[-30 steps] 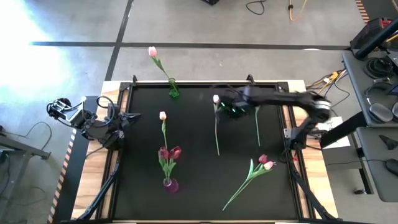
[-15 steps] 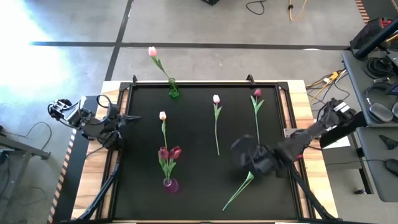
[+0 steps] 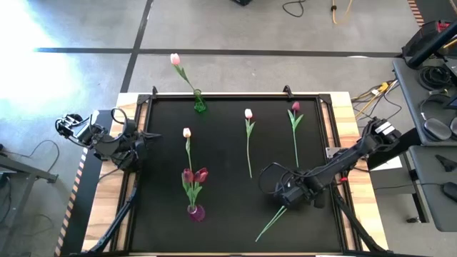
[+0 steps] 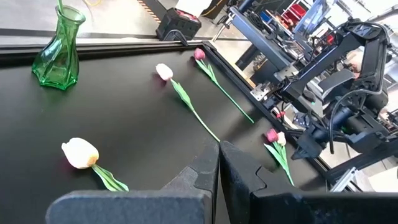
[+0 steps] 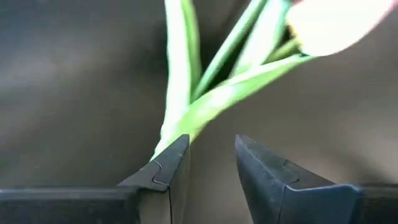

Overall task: Sort flowers into vase by color
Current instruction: Adjust the bottom red tulip

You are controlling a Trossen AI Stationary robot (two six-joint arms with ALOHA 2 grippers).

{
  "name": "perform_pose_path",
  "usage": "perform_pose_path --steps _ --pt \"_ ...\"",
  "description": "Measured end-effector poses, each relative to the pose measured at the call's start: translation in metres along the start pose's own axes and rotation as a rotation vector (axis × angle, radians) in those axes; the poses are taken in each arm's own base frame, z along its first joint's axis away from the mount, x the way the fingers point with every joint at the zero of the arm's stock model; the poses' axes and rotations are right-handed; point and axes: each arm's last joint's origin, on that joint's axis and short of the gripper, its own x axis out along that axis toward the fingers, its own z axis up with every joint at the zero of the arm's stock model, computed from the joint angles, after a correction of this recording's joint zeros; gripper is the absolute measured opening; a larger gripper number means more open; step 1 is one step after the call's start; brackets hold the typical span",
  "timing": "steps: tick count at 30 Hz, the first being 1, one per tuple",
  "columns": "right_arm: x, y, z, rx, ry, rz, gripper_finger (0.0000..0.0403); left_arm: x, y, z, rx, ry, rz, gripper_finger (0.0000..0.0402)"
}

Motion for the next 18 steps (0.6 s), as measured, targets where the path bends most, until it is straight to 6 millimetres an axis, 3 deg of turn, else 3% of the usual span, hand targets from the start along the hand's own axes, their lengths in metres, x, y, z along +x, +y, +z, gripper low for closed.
perform_pose_path --steps 4,11,18 --pt "0.010 0.005 -0.001 -0.046 -0.010 0.035 0.0098 0.000 0.000 0.000 0.002 0.001 0.001 0.0000" --pt "0.027 0.010 -0.003 -0.096 -0.059 -0.007 0.0016 0.000 0.000 0.000 0.000 0.000 0.001 0.0000" --pt "0.031 0.015 -0.005 -0.119 -0.095 0.036 0.0009 0.000 0.000 0.000 -0.006 0.000 0.001 0.0000"
